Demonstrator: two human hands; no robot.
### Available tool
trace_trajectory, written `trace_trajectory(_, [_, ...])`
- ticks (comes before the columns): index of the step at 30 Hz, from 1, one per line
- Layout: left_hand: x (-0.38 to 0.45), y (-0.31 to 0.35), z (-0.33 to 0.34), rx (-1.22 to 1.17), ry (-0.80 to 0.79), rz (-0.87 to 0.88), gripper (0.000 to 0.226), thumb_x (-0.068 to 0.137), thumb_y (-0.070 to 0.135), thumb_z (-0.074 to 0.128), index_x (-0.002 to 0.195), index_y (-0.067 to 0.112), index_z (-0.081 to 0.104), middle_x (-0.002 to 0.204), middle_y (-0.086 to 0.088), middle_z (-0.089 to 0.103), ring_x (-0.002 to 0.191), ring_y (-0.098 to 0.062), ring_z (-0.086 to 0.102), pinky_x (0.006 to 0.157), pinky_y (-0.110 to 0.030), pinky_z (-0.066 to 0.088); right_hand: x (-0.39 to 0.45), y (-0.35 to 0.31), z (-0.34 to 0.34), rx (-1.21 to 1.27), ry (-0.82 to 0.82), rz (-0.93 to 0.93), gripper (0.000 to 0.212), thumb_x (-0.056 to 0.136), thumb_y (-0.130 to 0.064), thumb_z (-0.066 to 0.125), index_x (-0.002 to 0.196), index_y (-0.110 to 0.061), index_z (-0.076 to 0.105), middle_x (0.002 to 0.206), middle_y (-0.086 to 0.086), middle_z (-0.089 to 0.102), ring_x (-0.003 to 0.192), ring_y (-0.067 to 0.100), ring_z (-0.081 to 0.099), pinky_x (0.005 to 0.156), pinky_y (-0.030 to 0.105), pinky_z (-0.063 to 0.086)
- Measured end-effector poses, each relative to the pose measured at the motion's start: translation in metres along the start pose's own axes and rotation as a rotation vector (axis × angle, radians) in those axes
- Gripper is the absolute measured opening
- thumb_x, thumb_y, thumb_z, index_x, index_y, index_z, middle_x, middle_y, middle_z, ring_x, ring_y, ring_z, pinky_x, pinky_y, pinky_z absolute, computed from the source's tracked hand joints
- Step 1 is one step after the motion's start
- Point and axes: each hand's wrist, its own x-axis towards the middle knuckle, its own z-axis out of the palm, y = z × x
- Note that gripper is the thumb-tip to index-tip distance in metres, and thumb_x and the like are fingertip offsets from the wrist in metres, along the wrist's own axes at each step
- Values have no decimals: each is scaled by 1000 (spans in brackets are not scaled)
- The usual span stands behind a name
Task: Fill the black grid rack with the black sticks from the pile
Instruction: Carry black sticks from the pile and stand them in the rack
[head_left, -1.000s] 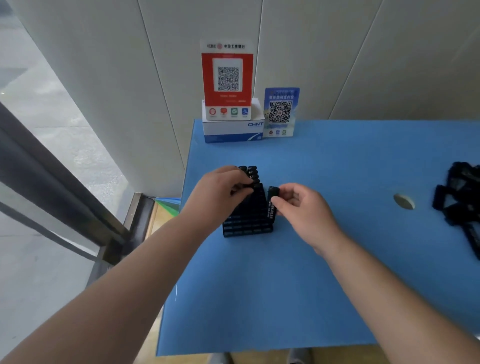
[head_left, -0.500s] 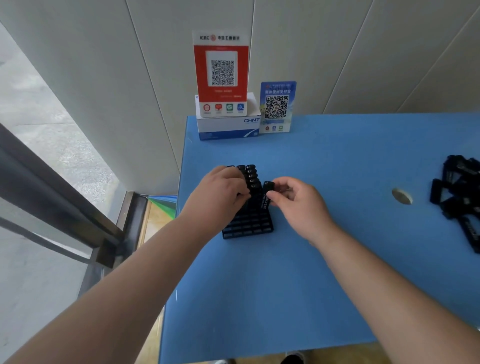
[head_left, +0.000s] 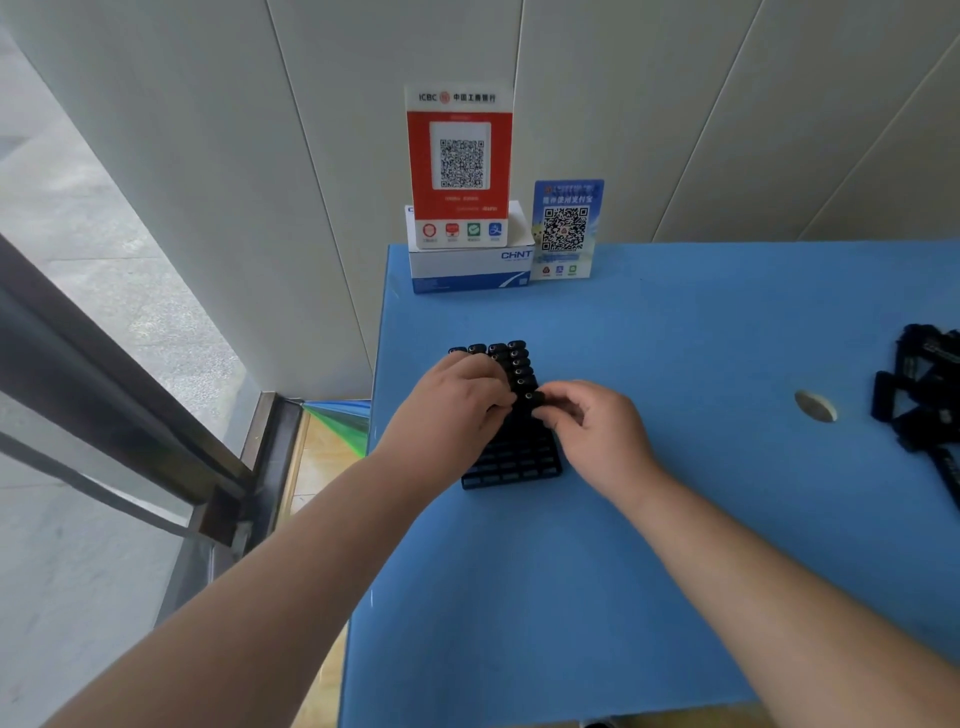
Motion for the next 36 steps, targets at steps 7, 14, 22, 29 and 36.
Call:
trace_trajectory(7, [-1,-1,-5,-63,-25,-52,20,84,18,75,104,16,74,106,1,67,102,-23,58,92,-23,39,-7,-4,3,-44,23,87,13,89,-15,74,96,-26,73,88,-16,72,81,1,67,79,17,52])
trace_trajectory(14, [3,6,-15,-93,18,-105,30,85,24,74,114,18,70,110,2,63,108,-20,54,95,-23,36,-42,13,-12,-109,131,170,18,87,-14,76,102,-20,70,94,-9,68,84,3,65,83,21,54])
trace_trajectory(22, [17,69,5,-45,4,73,28,86,23,72,113,16,71,109,0,65,105,-23,58,95,-31,42,-88,17,-91,-252,262,172,17,87,-18,75,101,-22,67,94,-13,62,88,8,63,86,31,54])
trace_trajectory(29, [10,150,40,-41,-162,136,38,93,32,62,130,21,60,124,5,58,119,-19,51,101,-29,40,-156,32,-174,-559,267,262,36,93,-31,67,125,-17,61,113,-10,56,110,10,57,93,27,48])
trace_trajectory(36, [5,235,76,102,-348,114,59,96,43,52,148,21,36,145,2,40,136,-22,34,112,-32,33,-232,52,-243,-707,292,402,48,95,-36,63,138,-19,53,136,-4,55,125,18,52,101,33,45])
